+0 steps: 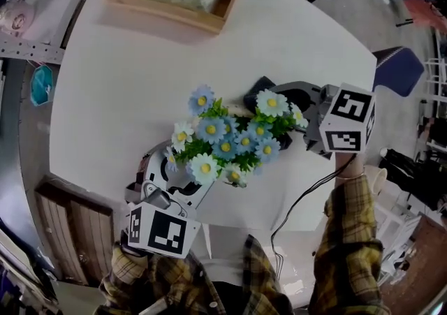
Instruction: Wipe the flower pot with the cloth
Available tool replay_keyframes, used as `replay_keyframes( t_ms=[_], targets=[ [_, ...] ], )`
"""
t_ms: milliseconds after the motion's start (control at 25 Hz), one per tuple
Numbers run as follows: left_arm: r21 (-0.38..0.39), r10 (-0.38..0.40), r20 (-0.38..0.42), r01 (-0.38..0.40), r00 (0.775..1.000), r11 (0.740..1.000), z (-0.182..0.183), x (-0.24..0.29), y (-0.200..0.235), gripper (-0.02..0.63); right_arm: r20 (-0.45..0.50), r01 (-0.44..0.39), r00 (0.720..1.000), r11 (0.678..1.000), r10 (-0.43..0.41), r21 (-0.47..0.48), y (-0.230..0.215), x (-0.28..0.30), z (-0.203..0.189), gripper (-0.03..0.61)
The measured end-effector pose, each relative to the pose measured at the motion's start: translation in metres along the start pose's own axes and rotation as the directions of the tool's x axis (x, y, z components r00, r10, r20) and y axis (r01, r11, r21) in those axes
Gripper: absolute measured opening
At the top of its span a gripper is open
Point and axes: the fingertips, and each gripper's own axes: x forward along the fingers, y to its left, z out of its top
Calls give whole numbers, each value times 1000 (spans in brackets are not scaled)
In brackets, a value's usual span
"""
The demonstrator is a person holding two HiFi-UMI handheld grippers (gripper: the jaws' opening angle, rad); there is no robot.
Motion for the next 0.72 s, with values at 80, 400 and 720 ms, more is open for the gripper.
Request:
replay_keyframes(
  t_ms=[80, 400, 720],
  targets=[
    [8, 0, -4, 0, 1000, 1000, -1, 1, 0, 310, -29, -65, 998, 997, 64, -31, 0, 7, 5, 17],
    [73, -63, -43, 66, 997, 995, 5, 20, 13, 310, -194, -298, 939, 954, 284, -45, -12, 22, 17, 17],
    [222, -264, -120, 285, 957, 932, 11, 29, 4, 310, -273, -354, 903, 935, 332, -34, -3, 23, 7, 17]
  ],
)
